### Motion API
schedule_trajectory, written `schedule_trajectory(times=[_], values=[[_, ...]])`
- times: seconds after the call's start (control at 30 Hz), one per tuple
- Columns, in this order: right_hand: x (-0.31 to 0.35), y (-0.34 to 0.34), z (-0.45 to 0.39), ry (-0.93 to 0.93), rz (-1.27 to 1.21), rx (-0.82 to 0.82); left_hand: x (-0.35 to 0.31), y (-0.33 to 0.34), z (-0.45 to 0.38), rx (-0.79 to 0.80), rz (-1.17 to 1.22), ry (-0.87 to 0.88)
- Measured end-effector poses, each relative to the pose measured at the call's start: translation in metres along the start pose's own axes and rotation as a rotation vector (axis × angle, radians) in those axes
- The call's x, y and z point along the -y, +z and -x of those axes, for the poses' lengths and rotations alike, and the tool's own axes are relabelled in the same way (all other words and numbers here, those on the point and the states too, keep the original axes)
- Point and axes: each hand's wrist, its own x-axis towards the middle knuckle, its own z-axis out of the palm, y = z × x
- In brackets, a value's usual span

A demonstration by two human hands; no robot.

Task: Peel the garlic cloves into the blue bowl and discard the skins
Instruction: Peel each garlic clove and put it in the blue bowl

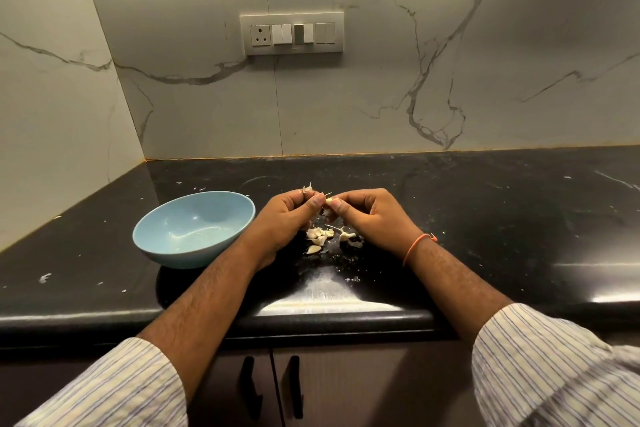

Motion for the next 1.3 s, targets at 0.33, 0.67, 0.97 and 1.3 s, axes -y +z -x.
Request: schedule_trajectory(times=[0.33,0.67,0.97,1.3], values=[[0.000,0.009,0.004,-0.191,0.218,-0.204,-0.002,0.005,0.002,0.034,-0.137,0.139],[-0.006,0.005,-0.001,-0.143,0.187,-0.250,0.002,0.006,0.001,-0.154,-0.100,0.206],[-0.003,0.004,0.003,-0.198,0.265,-0.218,0.002,0.004,0.004,-0.174,-0.248,0.234],[-0.002,-0.001,-0.001,-0.050,-0.119,-0.100,0.006,0.004,-0.002,-0.114,-0.209,0.169]])
